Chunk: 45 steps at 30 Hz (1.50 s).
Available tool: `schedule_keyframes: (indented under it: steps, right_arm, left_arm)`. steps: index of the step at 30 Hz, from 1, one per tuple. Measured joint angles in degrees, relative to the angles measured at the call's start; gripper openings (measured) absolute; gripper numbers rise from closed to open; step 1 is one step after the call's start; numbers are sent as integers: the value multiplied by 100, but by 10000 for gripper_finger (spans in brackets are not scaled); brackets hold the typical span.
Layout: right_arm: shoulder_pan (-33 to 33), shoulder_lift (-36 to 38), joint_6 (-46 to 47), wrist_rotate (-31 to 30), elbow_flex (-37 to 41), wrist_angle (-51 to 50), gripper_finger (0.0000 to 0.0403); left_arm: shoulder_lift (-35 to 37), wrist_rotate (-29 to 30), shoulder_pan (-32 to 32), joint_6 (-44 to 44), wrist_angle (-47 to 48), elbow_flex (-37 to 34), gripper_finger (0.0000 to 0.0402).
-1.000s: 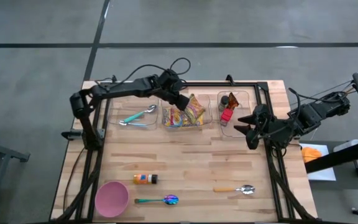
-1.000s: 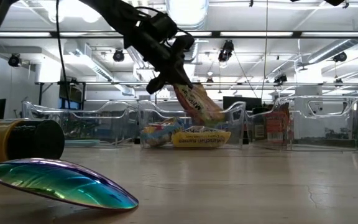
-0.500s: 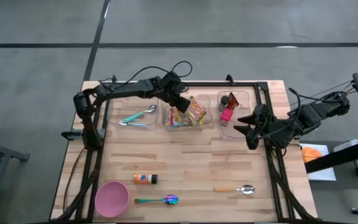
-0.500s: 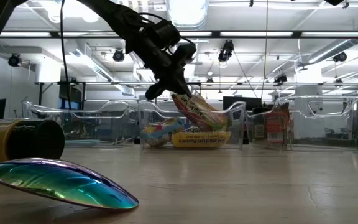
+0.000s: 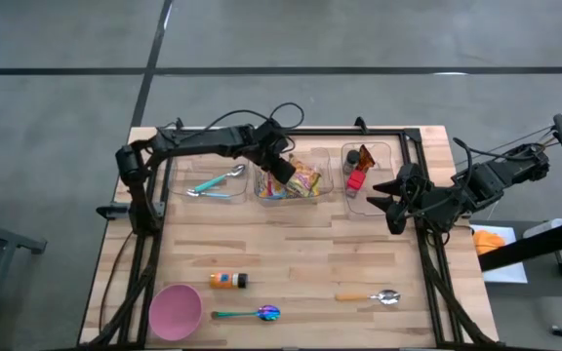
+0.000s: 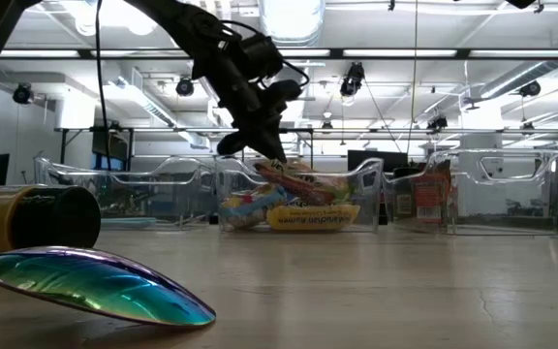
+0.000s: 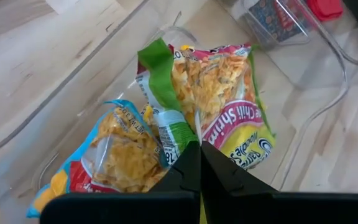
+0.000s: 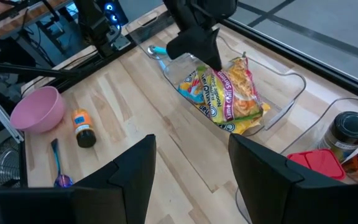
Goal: Pick & Place Food Item
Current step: Put the green noodle pack into the middle transparent bin
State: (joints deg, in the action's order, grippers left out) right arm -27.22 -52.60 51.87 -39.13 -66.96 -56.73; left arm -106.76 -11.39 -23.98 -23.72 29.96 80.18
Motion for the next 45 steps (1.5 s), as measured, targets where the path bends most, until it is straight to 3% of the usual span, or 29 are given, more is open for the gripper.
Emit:
schedule_keyframes:
  steps: [10, 34, 39, 45]
  right_arm:
    - [0, 0, 1, 0, 1, 1, 201]
    - [0, 0, 3, 2, 0, 2, 201]
    - [0, 0, 3, 2, 0, 2, 201]
    - [0, 0, 3, 4, 1, 2, 201]
  left_arm:
    - [0, 439, 178, 565, 122, 0, 0]
    - [0, 418, 196, 1027, 503, 2, 2]
    - [0, 393, 198, 899, 507, 2, 43]
    - [4, 388, 198, 865, 510, 2, 139]
